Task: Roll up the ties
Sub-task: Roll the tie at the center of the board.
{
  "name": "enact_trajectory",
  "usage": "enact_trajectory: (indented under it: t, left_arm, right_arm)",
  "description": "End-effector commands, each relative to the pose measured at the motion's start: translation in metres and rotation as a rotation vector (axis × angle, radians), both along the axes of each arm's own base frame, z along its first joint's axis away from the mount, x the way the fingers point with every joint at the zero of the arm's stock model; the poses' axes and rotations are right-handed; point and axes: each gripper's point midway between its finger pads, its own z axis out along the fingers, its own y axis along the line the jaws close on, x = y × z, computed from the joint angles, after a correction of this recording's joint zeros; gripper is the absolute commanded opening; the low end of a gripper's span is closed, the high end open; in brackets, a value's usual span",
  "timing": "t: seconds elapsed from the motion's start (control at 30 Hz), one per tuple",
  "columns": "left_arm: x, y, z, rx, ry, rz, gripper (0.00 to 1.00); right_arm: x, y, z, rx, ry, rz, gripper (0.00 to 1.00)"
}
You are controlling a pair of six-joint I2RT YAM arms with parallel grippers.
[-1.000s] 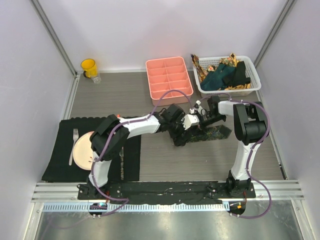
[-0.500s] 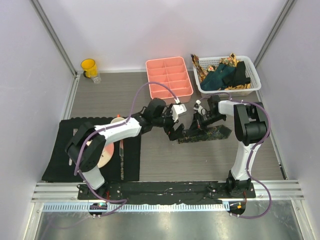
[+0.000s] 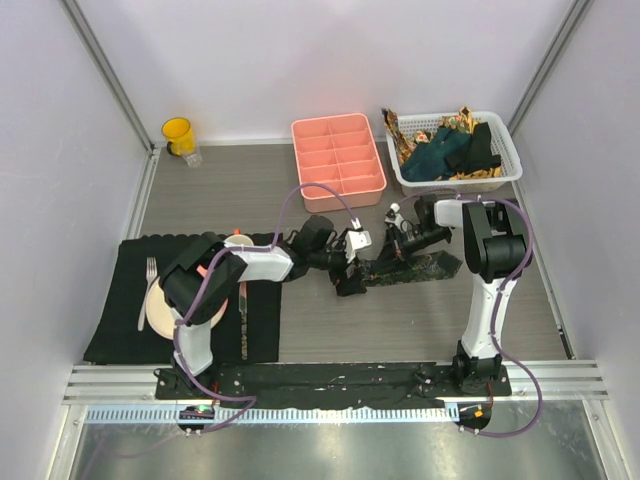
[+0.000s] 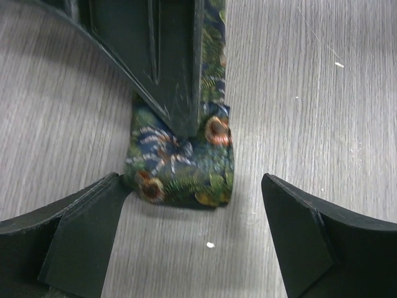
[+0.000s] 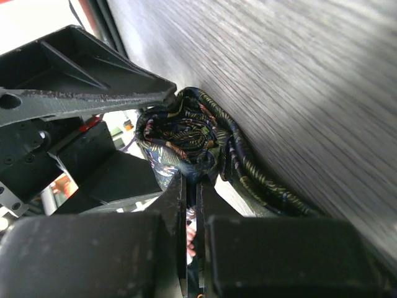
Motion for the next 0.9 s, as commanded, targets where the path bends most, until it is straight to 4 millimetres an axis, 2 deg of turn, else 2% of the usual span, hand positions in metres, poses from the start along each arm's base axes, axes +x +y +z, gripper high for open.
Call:
enact_trajectory:
  t: [0.0,0.2,0.37,0.4,0.47,0.5,0.53,0.57,0.6,0.63,0.7,0.73,0.87]
  left_arm:
    - [0.008,-0.013,0.019,-0.085,-0.119,-0.051,0.94]
    - [-0.004,-0.001,-0.004,-0.067,-0.13,-0.076,0.84]
    - [-0.013,0.008,-0.017,-0.041,-0.133,-0.103,0.72]
    - [-0.014,0.009,-0.018,-0.033,-0.135,-0.102,0.65]
    - [-0.013,0.013,-0.022,-0.001,-0.135,-0.094,0.56]
    - [-0.008,0.012,-0.019,0.009,-0.148,-0.087,0.45]
    - [-0.01,0.022,-0.027,0.08,-0.114,-0.075,0.38]
    - [-0.008,0.025,-0.028,0.122,-0.142,-0.103,0.32]
    - [-0.001,0.021,-0.019,0.147,-0.163,-0.105,0.21]
    - [-0.004,0.034,-0.029,0.235,-0.13,-0.097,0.18]
    - [0.0,0.036,-0.026,0.278,-0.135,-0.103,0.14]
    - [-0.005,0.042,-0.029,0.314,-0.112,-0.106,0.13]
    - [-0.007,0.045,-0.037,0.413,-0.115,-0.107,0.12]
  right_arm:
    - [-0.018,-0.016,-0.061,-0.195,-0.062,0.104,0.01]
    - [-0.019,0.002,-0.062,-0.148,-0.07,0.085,0.01]
    - [-0.005,0.006,-0.069,-0.167,-0.11,0.054,0.01]
    - [-0.004,0.007,-0.071,-0.171,-0.104,0.044,0.01]
    - [-0.002,0.01,-0.073,-0.176,-0.11,0.042,0.02]
    - [0.002,0.01,-0.072,-0.18,-0.12,0.042,0.04]
    - [-0.001,0.007,-0.069,-0.189,-0.108,0.053,0.09]
    - [0.001,0.004,-0.065,-0.193,-0.115,0.059,0.23]
    - [0.005,0.0,-0.058,-0.197,-0.127,0.062,0.3]
    - [0.002,-0.006,-0.045,-0.193,-0.144,0.084,0.37]
    - [0.009,-0.014,-0.027,-0.185,-0.174,0.079,0.5]
    - [0.001,-0.017,-0.017,-0.181,-0.157,0.102,0.52]
    - [-0.006,-0.008,0.025,-0.098,-0.145,0.09,0.56]
